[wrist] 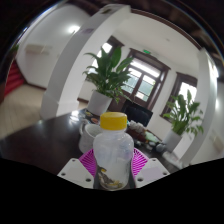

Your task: Pour water

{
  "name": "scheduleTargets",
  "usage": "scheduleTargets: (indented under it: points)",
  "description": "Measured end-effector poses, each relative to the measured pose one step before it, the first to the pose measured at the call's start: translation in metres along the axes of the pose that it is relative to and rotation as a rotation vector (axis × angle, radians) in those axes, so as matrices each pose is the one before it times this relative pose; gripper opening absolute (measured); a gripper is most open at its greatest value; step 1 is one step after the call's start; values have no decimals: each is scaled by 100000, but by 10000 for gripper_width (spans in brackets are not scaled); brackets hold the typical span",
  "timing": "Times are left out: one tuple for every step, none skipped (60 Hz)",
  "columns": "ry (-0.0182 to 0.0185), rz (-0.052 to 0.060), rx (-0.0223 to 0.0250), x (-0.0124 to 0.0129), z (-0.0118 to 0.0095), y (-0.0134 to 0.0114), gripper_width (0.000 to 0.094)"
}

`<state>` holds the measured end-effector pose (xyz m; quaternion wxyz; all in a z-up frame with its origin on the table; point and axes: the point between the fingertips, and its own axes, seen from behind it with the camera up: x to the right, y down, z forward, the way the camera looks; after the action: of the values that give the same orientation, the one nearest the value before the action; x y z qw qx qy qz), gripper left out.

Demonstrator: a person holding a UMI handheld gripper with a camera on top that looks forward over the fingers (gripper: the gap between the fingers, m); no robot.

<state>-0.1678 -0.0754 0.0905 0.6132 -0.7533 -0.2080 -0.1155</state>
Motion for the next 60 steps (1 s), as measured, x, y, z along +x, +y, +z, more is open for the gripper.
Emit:
scheduleTargets:
  points:
    - [77, -3406, -725, 550, 171, 137, 406]
    - [-61, -3430, -794, 424, 295, 156, 408]
    - [-220, -3899, -1255, 398, 317, 232, 407]
    - [-137, -4156, -1322, 417, 348, 258, 405]
    - [265, -3976, -994, 495, 330, 187, 404]
    - [436, -3739, -308, 612, 694, 336, 404]
    - [901, -4178, -419, 497, 520, 91, 405]
    - [487, -4756, -831, 525, 459, 72, 405]
    - [576, -4829, -741, 502, 473, 92, 403]
    - [694, -4262, -475, 453, 501, 72, 410]
    - [664, -3935, -389, 436, 498, 26, 408]
    - [374, -3934, -605, 346, 428, 87, 406]
    - [9, -4167, -767, 235, 423, 123, 404]
    - [-36, -3909, -574, 199, 448, 76, 405]
    - [15, -3352, 287, 338, 526, 324, 406]
    - [558, -2882, -152, 238, 331, -99, 405]
    - [407, -3178, -166, 247, 350, -263, 406]
    - [143, -3635, -481, 151, 341, -53, 406]
    - [232, -3811, -579, 176, 299, -13, 406]
    - [385, -3583, -414, 217, 343, -43, 405]
    - [507, -3461, -226, 217, 386, -117, 406]
    - [388, -3436, -129, 187, 354, -111, 407]
    - [114, -3311, 289, 193, 224, 297, 407]
    - [371, -2974, -120, 72, 150, -239, 406]
    - [362, -2678, -57, 114, 217, -103, 408]
    - [202, -2755, -311, 100, 226, -26, 407]
    - [10, -2938, -355, 55, 231, -21, 407]
    - [-79, -3012, 13, 34, 227, -105, 410]
    - [35, -3122, 231, 23, 197, -191, 412]
    - [314, -3229, 452, -3, 394, -203, 430]
    - [-40, -3569, 111, 73, 21, -208, 429]
    - [482, -3257, 109, 72, 154, -156, 426]
    - [969, -2979, 52, 203, 148, -155, 428]
    - [1118, -3090, -174, 231, 141, -113, 426]
    - [1123, -3310, -110, 222, 132, -95, 425]
    - [1052, -3379, 155, 212, 107, -157, 428]
    - [952, -3268, 445, 174, 137, -202, 427]
    - [819, -3084, 565, 163, 111, -239, 428]
    - [944, -2963, 837, 53, 341, -268, 425]
    - [706, -3072, 134, 255, -136, -124, 429]
    - [1005, -3027, -56, 164, 99, -97, 429]
    - [860, -3023, -271, 161, 87, -19, 427]
    - [765, -3165, -466, 126, 104, 28, 426]
    - [673, -3054, -397, 119, 83, 11, 430]
    - [807, -2783, -81, 147, 105, -52, 431]
    - [960, -2425, 169, 185, 107, -90, 432]
    - [1184, -2257, 518, 131, 148, -125, 431]
    - [1031, -1944, 98, 249, 87, -101, 429]
    - [780, -2095, 208, 279, 24, -50, 432]
    - [853, -1685, 45, 195, 26, -39, 431]
    - [759, -1450, 42, 162, 21, -24, 431]
    - [520, -1092, 68, 93, 7, -35, 431]
    - [351, -598, 172, 64, -4, -51, 431]
    - [217, -161, 205, 48, 4, -44, 431]
    - [82, 133, 123, 25, -4, -26, 427]
    - [-22, 279, 6, -1, -26, -3, 429]
    - [-132, 381, 42, -22, -29, -6, 428]
    - [69, 860, 35, -83, 40, 19, 428]
    - [98, 933, 62, 61, -56, 6, 427]
    - [304, 1168, -40, 79, -53, 38, 426]
